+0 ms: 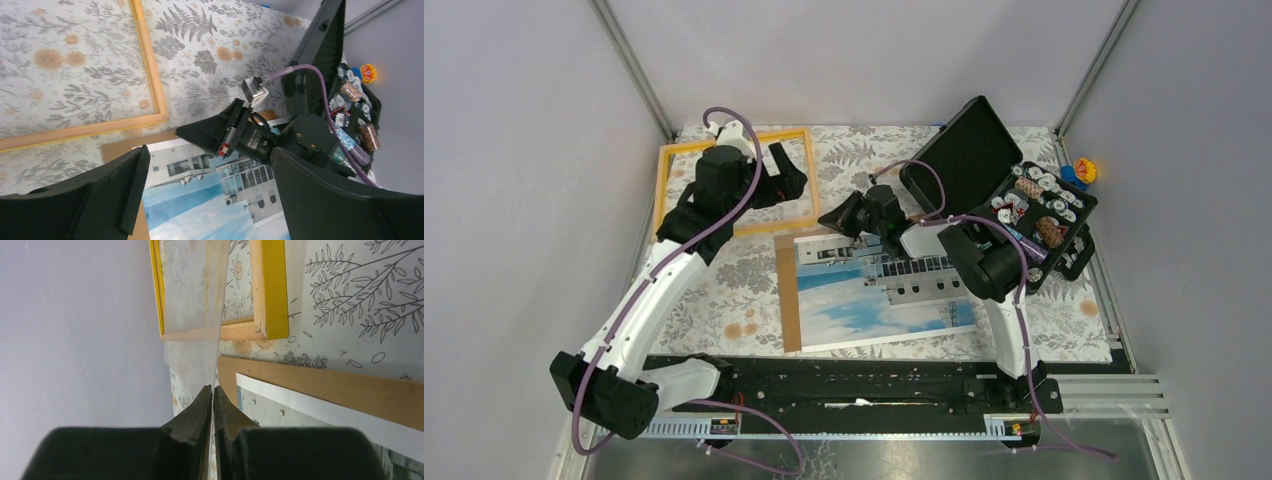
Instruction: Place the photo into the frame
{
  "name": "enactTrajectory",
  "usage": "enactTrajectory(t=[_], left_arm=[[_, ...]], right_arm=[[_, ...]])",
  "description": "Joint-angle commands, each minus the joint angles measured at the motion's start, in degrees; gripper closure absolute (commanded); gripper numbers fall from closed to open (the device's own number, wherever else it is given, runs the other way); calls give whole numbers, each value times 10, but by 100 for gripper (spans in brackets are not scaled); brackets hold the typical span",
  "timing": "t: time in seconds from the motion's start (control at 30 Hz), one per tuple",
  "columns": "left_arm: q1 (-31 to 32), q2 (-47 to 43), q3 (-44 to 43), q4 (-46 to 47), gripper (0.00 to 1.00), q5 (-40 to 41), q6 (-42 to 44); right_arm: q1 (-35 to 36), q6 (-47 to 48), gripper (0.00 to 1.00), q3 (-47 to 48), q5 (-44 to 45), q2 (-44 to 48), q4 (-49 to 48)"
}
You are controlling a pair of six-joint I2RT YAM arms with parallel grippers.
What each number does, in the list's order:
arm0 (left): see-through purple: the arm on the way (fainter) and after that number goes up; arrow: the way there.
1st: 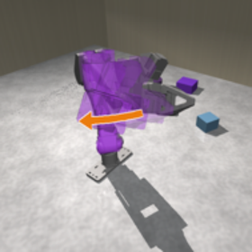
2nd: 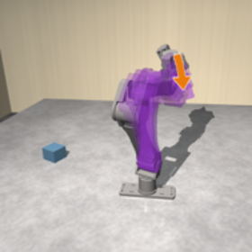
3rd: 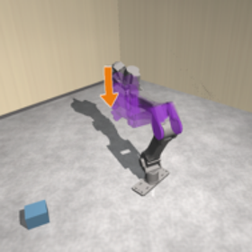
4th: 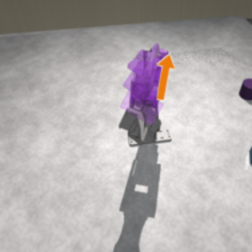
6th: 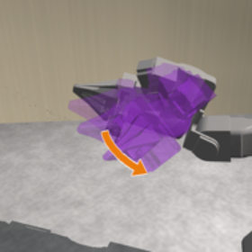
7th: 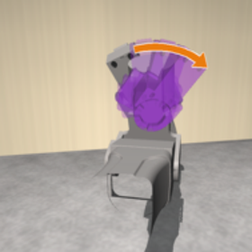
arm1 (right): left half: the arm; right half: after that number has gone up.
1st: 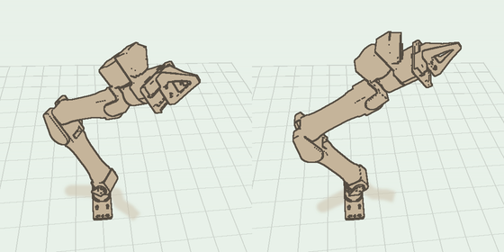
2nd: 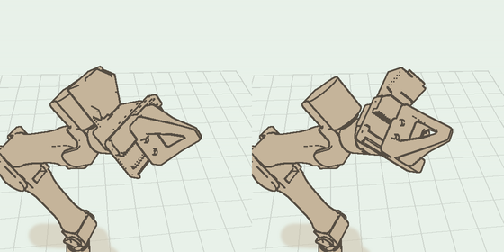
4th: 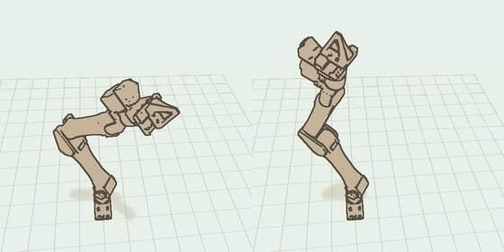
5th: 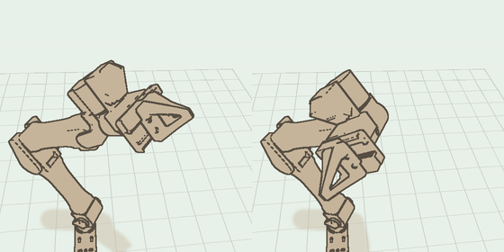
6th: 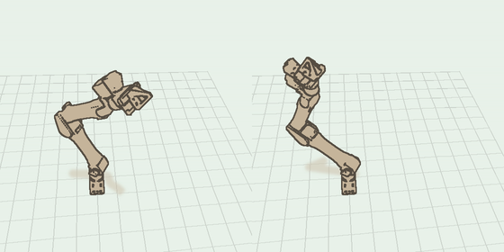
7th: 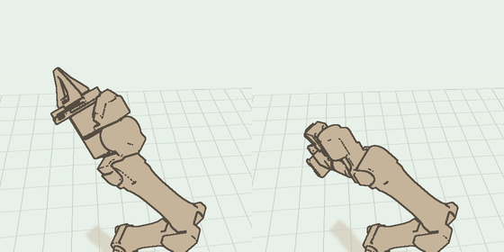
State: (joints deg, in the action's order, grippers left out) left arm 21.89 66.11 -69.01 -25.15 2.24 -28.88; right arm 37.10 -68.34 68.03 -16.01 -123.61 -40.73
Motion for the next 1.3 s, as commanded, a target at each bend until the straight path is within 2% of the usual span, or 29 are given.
enactTrajectory(t=[0.0, 0.13, 0.3, 0.43, 0.6, 0.73, 0.93, 1.07, 1.27], left_arm=[[10, 22, -54, 27, 1, -57, -29], [47, 81, -142, 18, 1, -71, -51], [111, 185, -300, -19, 1, -72, -59], [158, 226, -355, -28, 1, -39, -15], [172, 215, -324, -32, 1, 22, 46], [172, 190, -271, -12, 1, 40, 74], [171, 175, -245, -3, 1, 53, 74], [169, 173, -241, -2, 1, 63, 74], [140, 176, -238, -1, 1, 39, 53]], right_arm=[[0, 33, 92, 29, -25, -18, 8], [-2, 64, 100, 55, -41, -31, 16], [-7, 93, 100, 95, -55, -52, 25], [-13, 121, 100, 134, -74, -69, 28], [-25, 141, 100, 179, -110, -102, 18], [-28, 158, 100, 201, -123, -127, -21], [-32, 165, 100, 240, -156, -167, -63], [-34, 169, 100, 229, -158, -168, -103], [-40, 151, 100, 256, -157, -189, -90]])
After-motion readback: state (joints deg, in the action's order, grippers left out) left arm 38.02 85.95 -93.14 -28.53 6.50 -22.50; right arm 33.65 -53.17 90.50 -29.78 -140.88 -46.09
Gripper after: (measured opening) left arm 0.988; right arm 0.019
